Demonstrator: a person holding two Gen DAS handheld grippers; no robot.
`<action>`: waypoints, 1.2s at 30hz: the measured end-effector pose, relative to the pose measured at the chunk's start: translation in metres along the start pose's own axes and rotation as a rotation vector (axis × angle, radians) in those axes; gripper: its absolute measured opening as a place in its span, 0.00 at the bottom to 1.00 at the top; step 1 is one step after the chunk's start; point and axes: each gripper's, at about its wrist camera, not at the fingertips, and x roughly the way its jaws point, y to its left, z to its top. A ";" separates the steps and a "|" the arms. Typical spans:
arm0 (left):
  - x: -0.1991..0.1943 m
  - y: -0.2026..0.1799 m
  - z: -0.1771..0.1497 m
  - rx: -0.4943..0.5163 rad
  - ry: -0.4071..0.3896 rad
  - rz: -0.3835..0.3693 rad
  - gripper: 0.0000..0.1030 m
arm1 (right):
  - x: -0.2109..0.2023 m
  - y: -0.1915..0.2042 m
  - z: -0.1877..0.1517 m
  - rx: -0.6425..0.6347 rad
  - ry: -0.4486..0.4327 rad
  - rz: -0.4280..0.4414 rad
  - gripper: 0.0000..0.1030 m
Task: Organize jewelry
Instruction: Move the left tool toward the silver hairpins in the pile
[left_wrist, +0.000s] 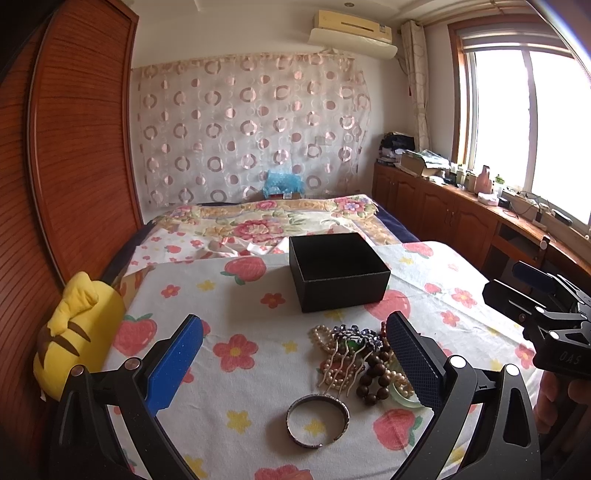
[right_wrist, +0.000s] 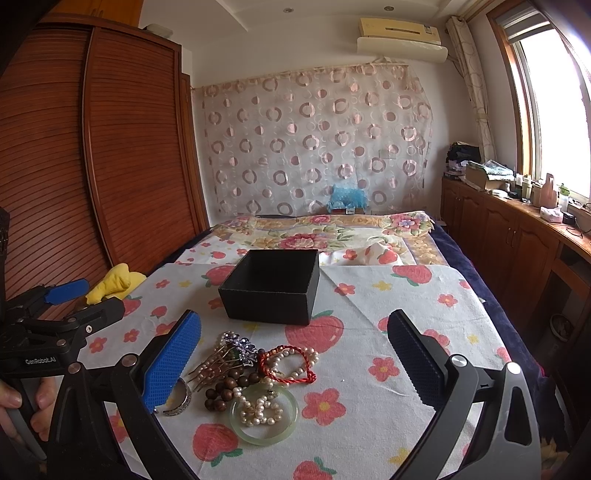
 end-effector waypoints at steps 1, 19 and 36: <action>0.000 -0.001 0.001 -0.001 0.006 -0.002 0.93 | 0.001 0.000 0.000 -0.001 0.003 0.001 0.98; 0.046 0.018 -0.040 -0.001 0.173 -0.052 0.93 | 0.027 0.001 -0.034 -0.048 0.128 0.035 0.98; 0.105 0.005 -0.048 0.026 0.339 -0.186 0.41 | 0.051 -0.002 -0.064 -0.075 0.253 0.060 0.98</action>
